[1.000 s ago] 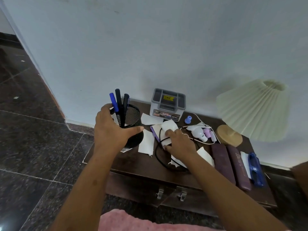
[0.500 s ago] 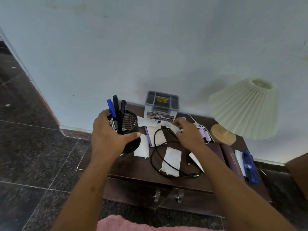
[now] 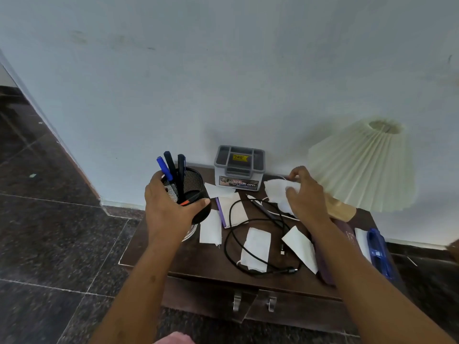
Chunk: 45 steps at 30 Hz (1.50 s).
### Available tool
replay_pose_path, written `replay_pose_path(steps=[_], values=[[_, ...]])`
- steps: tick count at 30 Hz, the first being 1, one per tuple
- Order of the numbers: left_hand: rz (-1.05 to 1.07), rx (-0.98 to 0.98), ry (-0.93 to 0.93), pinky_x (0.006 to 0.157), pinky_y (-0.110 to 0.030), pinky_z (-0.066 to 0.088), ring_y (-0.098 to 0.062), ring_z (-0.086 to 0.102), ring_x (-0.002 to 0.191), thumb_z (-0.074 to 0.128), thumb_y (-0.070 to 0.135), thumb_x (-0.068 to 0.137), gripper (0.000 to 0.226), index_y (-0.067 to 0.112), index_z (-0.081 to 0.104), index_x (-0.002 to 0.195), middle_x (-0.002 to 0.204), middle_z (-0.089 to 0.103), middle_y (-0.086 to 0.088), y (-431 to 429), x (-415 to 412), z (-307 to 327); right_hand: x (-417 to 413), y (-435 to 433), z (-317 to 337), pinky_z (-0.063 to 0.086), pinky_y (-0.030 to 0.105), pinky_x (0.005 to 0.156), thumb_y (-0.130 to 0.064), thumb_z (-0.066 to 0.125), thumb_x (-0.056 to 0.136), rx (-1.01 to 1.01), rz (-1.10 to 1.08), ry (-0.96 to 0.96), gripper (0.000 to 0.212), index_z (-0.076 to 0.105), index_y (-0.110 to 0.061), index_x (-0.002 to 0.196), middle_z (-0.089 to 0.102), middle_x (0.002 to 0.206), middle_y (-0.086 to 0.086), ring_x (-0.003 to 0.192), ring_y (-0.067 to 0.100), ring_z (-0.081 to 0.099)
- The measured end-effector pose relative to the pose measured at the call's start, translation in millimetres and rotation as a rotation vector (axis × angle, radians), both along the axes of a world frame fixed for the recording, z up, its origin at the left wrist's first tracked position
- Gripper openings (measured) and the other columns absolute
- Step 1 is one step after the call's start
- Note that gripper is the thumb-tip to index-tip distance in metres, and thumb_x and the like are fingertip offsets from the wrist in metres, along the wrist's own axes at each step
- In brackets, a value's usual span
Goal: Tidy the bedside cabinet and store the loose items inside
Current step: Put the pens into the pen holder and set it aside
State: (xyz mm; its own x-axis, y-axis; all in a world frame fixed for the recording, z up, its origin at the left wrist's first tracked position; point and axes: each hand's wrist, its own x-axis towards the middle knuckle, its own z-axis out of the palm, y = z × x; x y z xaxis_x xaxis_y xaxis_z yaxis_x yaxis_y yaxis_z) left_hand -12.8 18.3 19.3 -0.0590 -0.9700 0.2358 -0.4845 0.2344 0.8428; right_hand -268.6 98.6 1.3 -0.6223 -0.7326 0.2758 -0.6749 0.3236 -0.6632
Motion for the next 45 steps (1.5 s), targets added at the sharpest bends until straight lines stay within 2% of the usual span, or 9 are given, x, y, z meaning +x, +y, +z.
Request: replay_pose_path(steps=[4, 8, 11, 17, 26, 31, 35, 39, 45], values=[[-0.043, 0.016, -0.032, 0.098, -0.035, 0.038, -0.024, 0.045, 0.123, 0.09, 0.029, 0.054, 0.102, 0.016, 0.035, 0.138, 0.135, 0.045, -0.006, -3, -11, -3, 8, -3, -7, 0.036, 0.022, 0.059, -0.002, 0.054, 0.082, 0.167, 0.326, 0.11, 0.02, 0.052, -0.021, 0.086, 0.059, 0.085, -0.001, 0.074, 0.017, 0.052], [-0.087, 0.003, -0.043, 0.095, -0.03, 0.036, -0.022, 0.046, 0.12, 0.09, 0.029, 0.052, 0.099, 0.019, 0.038, 0.136, 0.131, 0.048, -0.002, -1, -15, -3, 20, -4, -22, 0.046, 0.026, 0.074, -0.02, 0.068, 0.079, 0.558, 0.609, -0.027, 0.016, 0.054, -0.027, 0.08, 0.059, 0.087, -0.007, 0.085, 0.014, 0.057], [-0.144, 0.019, -0.071, 0.093, -0.027, 0.035, -0.019, 0.047, 0.119, 0.09, 0.03, 0.052, 0.099, 0.02, 0.039, 0.136, 0.129, 0.049, 0.0, 4, -17, -7, 14, -6, -29, 0.047, 0.028, 0.079, -0.041, 0.063, 0.084, 0.551, 0.512, -0.116, 0.017, 0.064, -0.025, 0.087, 0.065, 0.093, -0.006, 0.09, 0.011, 0.059], [-0.217, 0.005, -0.102, 0.092, -0.024, 0.035, -0.012, 0.046, 0.115, 0.091, 0.032, 0.049, 0.101, 0.02, 0.04, 0.136, 0.129, 0.049, 0.003, 10, -16, -6, 15, -19, -40, 0.041, 0.029, 0.08, -0.01, 0.041, 0.092, 0.602, 0.123, 0.305, 0.03, 0.064, -0.02, 0.11, 0.065, 0.112, 0.003, 0.108, 0.022, 0.057], [-0.253, 0.044, -0.118, 0.091, -0.021, 0.031, -0.013, 0.043, 0.121, 0.09, 0.037, 0.05, 0.107, 0.027, 0.032, 0.14, 0.136, 0.043, 0.005, 7, -12, -5, 38, -37, -49, 0.039, 0.03, 0.064, -0.015, 0.049, 0.094, 0.666, 0.114, 0.436, 0.015, 0.057, -0.015, 0.106, 0.063, 0.106, 0.006, 0.096, 0.026, 0.063], [-0.279, 0.065, -0.123, 0.076, -0.002, 0.029, -0.002, 0.037, 0.108, 0.09, 0.035, 0.051, 0.105, 0.029, 0.033, 0.138, 0.136, 0.043, 0.006, 4, -7, -5, 35, -42, -36, 0.04, 0.034, 0.071, -0.015, 0.044, 0.095, 0.67, 0.151, 0.324, 0.017, 0.051, -0.009, 0.109, 0.06, 0.109, 0.014, 0.101, 0.03, 0.057], [-0.28, 0.075, -0.131, 0.091, -0.02, 0.032, -0.011, 0.044, 0.115, 0.09, 0.037, 0.05, 0.104, 0.027, 0.034, 0.138, 0.134, 0.045, 0.005, 4, -6, -4, 28, -38, -24, 0.042, 0.041, 0.086, -0.022, 0.041, 0.097, 0.629, 0.183, 0.363, 0.024, 0.051, -0.02, 0.119, 0.057, 0.116, 0.013, 0.11, 0.029, 0.049], [-0.286, 0.083, -0.122, 0.094, -0.025, 0.034, -0.014, 0.045, 0.119, 0.089, 0.038, 0.049, 0.106, 0.028, 0.033, 0.138, 0.134, 0.044, 0.006, 6, -6, -2, 26, -33, -24, 0.045, 0.047, 0.091, -0.02, 0.038, 0.098, 0.559, 0.228, 0.323, 0.037, 0.046, -0.029, 0.133, 0.052, 0.125, 0.01, 0.111, 0.034, 0.051], [-0.303, 0.076, -0.14, 0.094, -0.028, 0.037, -0.015, 0.045, 0.121, 0.089, 0.038, 0.051, 0.105, 0.029, 0.031, 0.138, 0.136, 0.043, 0.005, 9, -7, -1, 32, -30, -17, 0.049, 0.041, 0.078, -0.015, 0.039, 0.097, 0.511, 0.268, 0.382, 0.038, 0.045, -0.03, 0.132, 0.046, 0.113, 0.007, 0.097, 0.03, 0.058]])
